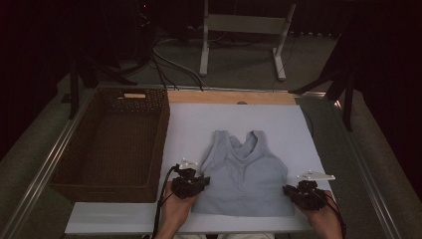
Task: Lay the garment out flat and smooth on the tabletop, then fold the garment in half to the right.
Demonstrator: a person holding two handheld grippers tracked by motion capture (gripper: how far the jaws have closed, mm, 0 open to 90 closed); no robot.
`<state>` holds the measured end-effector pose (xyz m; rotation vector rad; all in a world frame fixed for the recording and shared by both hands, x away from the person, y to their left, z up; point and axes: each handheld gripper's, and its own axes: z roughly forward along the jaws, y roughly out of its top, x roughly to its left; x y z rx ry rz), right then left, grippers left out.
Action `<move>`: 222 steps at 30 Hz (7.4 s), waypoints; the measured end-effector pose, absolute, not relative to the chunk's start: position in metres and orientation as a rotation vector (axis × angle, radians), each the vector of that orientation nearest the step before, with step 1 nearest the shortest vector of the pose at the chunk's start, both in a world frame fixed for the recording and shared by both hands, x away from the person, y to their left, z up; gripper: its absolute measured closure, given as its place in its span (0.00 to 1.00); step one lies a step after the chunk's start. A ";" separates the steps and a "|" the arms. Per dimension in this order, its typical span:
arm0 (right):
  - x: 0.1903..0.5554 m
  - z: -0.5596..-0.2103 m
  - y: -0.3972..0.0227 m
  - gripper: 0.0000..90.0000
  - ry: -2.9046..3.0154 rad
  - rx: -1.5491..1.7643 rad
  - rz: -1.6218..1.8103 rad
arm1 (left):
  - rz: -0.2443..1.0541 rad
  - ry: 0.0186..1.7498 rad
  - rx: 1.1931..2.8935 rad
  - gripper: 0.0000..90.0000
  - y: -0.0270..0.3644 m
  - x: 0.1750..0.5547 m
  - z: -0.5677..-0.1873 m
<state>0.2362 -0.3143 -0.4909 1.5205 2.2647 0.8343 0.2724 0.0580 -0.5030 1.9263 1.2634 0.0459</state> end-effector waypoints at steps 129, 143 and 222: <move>0.229 -0.470 -0.332 0.20 1.934 1.439 1.152 | 0.012 1.157 1.815 0.88 0.014 0.283 -0.444; 0.229 -0.470 -0.333 0.20 1.932 1.436 1.158 | -0.026 1.111 1.827 0.88 -0.012 0.287 -0.441; 0.229 -0.465 -0.326 0.19 1.937 1.395 1.174 | 0.100 0.972 1.871 0.22 -0.060 0.295 -0.449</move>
